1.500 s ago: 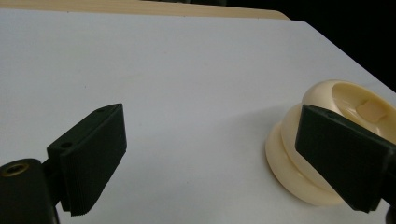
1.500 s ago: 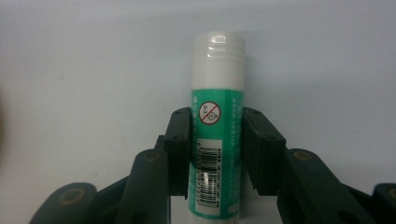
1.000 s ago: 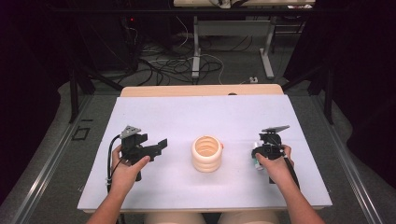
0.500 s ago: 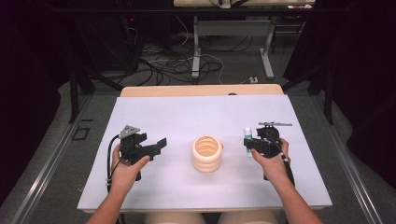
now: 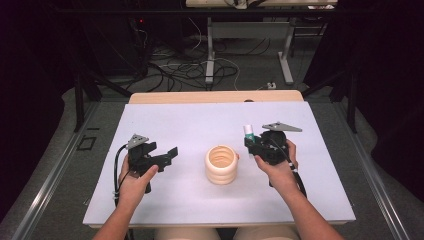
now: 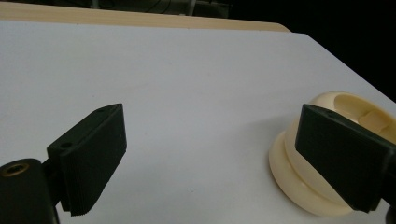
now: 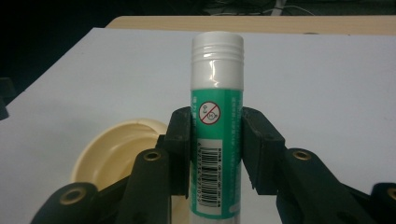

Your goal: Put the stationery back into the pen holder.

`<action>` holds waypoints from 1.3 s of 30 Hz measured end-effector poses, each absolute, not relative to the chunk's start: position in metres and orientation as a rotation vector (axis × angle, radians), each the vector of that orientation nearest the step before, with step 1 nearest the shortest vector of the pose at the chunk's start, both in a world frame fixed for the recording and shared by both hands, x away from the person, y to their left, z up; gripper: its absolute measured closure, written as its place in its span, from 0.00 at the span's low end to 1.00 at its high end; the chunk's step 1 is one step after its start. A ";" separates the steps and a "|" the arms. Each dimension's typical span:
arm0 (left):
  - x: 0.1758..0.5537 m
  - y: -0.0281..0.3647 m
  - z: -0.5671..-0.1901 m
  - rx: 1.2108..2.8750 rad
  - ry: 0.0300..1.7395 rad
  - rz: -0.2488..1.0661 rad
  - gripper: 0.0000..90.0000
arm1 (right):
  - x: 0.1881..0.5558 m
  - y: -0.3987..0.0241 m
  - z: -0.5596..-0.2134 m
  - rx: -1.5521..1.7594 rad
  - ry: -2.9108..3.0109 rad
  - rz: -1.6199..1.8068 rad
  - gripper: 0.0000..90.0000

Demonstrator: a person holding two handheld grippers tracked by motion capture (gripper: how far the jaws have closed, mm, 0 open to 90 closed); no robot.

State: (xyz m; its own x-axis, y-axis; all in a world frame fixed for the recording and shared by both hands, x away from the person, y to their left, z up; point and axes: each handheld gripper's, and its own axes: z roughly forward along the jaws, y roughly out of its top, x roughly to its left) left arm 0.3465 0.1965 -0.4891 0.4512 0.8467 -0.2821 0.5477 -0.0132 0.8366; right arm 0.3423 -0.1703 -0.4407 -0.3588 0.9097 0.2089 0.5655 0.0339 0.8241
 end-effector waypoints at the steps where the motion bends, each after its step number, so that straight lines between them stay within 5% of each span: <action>1: 0.346 0.197 -0.489 1.686 1.213 0.371 0.10 | 0.342 -0.166 -0.440 1.478 1.945 1.267 0.73; 39: 0.348 0.197 -0.490 1.685 1.207 0.357 0.10 | 0.346 -0.102 -0.473 1.311 2.084 1.296 0.73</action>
State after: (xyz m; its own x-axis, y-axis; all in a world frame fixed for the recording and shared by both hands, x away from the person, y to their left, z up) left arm 0.3478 0.1971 -0.4895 0.4597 0.8395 -0.2896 0.5470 -0.0108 0.8370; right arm 0.3461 -0.1016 -0.4735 -0.5064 0.8470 0.1619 0.5199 0.1501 0.8409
